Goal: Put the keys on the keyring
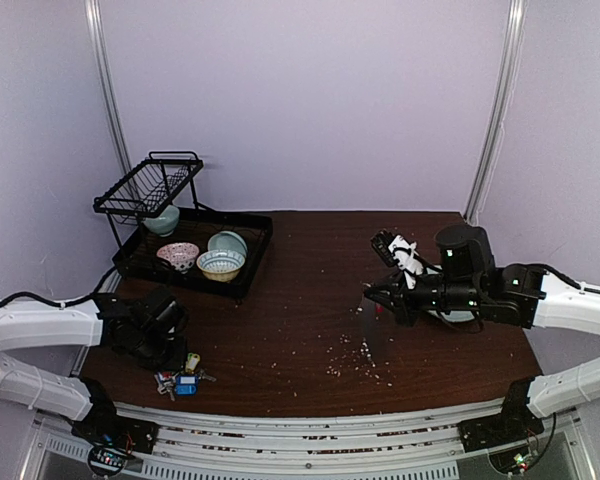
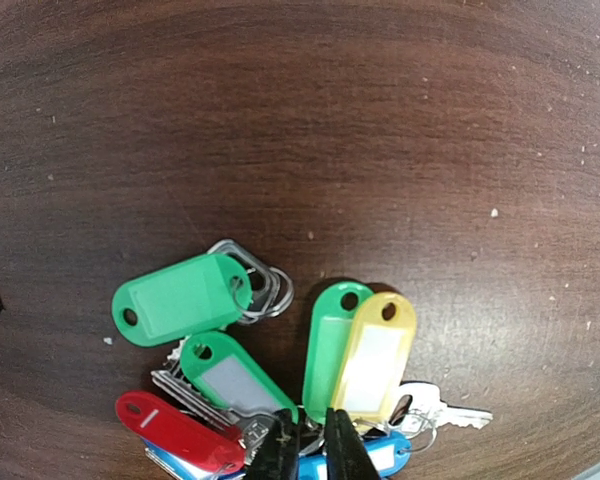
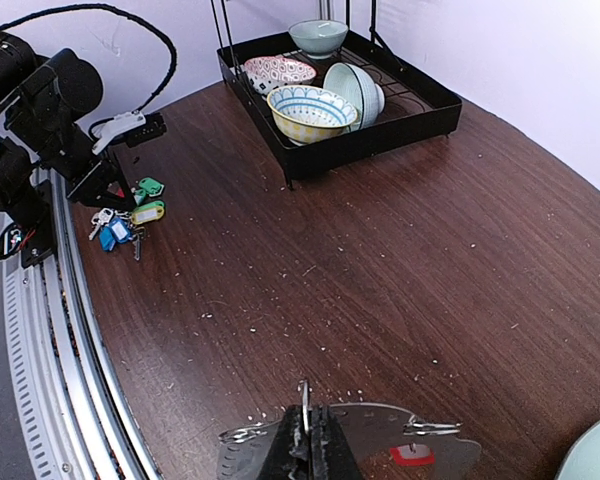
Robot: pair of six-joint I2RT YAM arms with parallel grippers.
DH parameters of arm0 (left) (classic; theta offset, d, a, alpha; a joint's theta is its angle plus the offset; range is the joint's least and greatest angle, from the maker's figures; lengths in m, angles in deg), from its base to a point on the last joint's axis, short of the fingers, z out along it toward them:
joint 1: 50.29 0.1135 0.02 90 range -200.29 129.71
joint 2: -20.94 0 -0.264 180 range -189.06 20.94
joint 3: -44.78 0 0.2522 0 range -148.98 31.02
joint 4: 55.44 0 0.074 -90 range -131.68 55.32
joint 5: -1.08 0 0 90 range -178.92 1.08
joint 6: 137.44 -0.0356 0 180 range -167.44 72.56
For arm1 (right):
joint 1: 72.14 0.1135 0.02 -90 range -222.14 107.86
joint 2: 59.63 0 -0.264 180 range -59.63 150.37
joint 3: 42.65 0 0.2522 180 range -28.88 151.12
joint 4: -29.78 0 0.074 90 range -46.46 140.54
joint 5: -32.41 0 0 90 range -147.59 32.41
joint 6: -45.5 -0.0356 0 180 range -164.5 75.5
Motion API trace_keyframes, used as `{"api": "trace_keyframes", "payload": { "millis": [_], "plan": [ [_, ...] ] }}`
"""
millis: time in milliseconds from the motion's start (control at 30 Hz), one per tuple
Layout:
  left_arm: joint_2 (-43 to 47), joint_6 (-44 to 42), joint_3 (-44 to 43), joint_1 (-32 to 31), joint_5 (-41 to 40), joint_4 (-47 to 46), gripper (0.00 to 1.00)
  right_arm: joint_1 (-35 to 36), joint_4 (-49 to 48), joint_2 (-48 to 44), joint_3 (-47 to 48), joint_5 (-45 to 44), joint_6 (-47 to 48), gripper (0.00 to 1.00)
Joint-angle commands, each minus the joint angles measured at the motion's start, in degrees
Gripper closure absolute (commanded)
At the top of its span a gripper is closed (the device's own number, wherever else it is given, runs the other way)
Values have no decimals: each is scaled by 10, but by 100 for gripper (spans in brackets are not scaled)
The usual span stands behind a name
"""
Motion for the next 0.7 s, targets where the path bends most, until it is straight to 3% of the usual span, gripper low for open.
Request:
{"api": "trace_keyframes", "payload": {
  "millis": [0, 233, 367, 667],
  "plan": [
    [9, 10, 3, 3, 9, -8, 88, -2, -12, 1, 19, 9, 2, 100],
    [18, 2, 4, 2, 30, -21, 87, -2, -9, 3, 20, 9, 2, 100],
    [27, 21, 9, 3, 12, -3, 80, -2, -10, 2, 21, 12, 2, 100],
    [13, 30, 22, 2, 19, -7, 81, -3, -13, 2, 19, 17, 3, 100]
  ]
}}
